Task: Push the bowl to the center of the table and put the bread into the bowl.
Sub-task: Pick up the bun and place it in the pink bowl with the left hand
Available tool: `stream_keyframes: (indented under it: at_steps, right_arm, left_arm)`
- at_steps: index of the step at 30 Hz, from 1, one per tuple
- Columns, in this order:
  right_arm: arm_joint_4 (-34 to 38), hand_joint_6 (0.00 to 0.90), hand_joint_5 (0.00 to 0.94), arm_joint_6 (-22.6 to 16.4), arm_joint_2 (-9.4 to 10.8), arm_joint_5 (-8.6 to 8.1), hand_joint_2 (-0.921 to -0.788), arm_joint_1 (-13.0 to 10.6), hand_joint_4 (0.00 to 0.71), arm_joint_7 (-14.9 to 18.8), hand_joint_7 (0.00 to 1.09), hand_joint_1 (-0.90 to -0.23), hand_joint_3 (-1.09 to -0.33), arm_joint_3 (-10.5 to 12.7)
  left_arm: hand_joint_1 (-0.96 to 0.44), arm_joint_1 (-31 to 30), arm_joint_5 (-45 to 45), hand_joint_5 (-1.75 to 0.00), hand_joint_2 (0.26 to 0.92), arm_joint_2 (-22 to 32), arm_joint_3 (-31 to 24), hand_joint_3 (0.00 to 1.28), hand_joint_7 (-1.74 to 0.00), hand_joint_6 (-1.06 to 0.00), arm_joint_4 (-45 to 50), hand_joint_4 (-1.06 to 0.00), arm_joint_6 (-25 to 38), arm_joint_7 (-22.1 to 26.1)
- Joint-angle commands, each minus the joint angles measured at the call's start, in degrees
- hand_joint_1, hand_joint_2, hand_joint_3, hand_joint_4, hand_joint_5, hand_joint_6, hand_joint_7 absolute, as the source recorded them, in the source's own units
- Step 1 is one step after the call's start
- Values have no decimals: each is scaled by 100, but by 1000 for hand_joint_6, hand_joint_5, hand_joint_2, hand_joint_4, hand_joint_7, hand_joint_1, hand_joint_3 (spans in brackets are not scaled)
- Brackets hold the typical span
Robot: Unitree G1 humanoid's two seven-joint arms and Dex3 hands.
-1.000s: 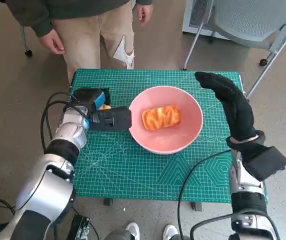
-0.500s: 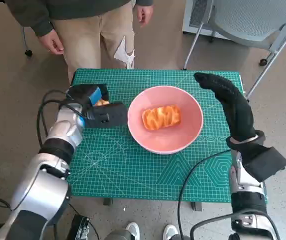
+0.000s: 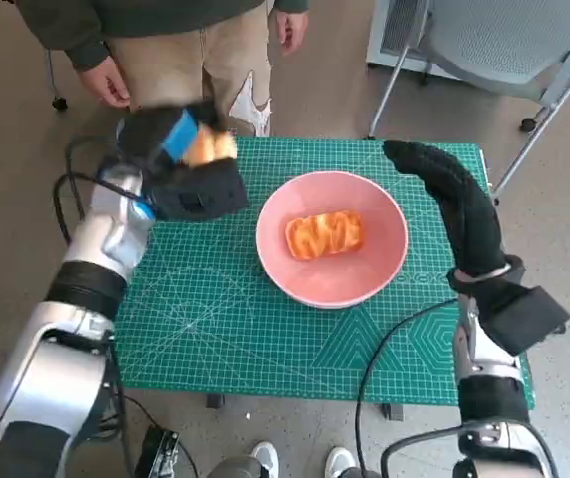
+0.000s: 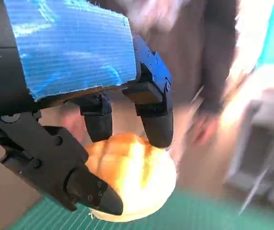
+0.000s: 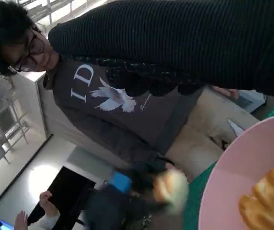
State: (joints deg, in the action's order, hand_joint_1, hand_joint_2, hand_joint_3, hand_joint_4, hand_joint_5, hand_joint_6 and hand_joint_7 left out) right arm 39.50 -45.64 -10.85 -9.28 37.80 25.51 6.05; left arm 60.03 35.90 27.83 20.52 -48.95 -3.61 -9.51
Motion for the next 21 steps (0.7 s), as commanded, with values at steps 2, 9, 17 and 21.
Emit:
stream_keyframes:
  at_steps: [2,9,17,21]
  right_arm:
    - [180,-1,2,0,31,-70,-921,7,196,109,496,-710,-828,-19]
    - [275,-1,2,-30,56,-129,-921,61,196,206,495,-708,-826,-9]
    - [320,-1,2,-65,78,-147,-921,76,196,230,495,-700,-826,-19]
    - [340,-1,2,-79,85,-148,-921,76,196,232,495,-699,-826,-26]
  left_arm:
    - [2,-411,31,-1059,894,195,-131,52,-1117,-690,614,-771,-52,-46]
    - [2,-704,24,-1031,898,225,-222,47,-1149,-685,1123,-773,-91,45]
    - [1,-1046,5,-1018,900,41,-194,42,-1159,-674,1882,-784,-84,266]
    - [1,-1254,11,-1024,902,-102,-150,39,-1155,-668,2499,-789,-6,483]
